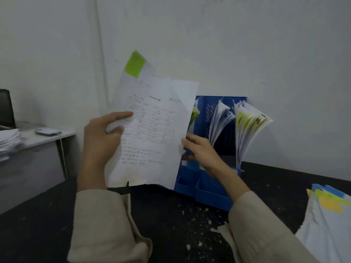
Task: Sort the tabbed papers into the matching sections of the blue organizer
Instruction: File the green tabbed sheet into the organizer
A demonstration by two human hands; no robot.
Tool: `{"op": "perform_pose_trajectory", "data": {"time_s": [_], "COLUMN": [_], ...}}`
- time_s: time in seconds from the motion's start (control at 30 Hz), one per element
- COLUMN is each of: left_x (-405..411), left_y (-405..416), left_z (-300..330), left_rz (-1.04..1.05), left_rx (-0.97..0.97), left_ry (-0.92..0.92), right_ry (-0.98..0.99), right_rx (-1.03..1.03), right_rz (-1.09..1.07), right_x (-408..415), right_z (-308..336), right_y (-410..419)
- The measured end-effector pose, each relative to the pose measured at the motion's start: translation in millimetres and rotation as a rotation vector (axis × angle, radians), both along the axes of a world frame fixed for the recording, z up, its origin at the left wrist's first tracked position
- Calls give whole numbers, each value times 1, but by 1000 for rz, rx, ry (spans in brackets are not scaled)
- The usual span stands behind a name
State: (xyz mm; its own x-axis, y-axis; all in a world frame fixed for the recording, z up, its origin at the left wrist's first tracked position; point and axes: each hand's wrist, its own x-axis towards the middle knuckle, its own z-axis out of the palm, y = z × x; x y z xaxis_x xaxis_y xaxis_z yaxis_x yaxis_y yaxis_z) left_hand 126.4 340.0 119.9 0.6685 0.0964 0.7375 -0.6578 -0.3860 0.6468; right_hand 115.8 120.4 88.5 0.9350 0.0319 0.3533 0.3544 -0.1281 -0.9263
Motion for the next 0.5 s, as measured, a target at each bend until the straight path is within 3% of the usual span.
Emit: {"op": "perform_pose_trajectory", "data": {"time_s": [0.2, 0.5], "left_x": [-6, -4], "left_y": [10, -30], "left_z": [4, 16], "left_rz": [70, 87], "left_rx": [-86, 33], "left_ry": [-43, -123], "right_ry": [129, 126], "right_rx": [130, 238], "right_rz": [10, 43], "right_x": [8, 3], "right_z": [-16, -24], "right_y": [7, 0]}}
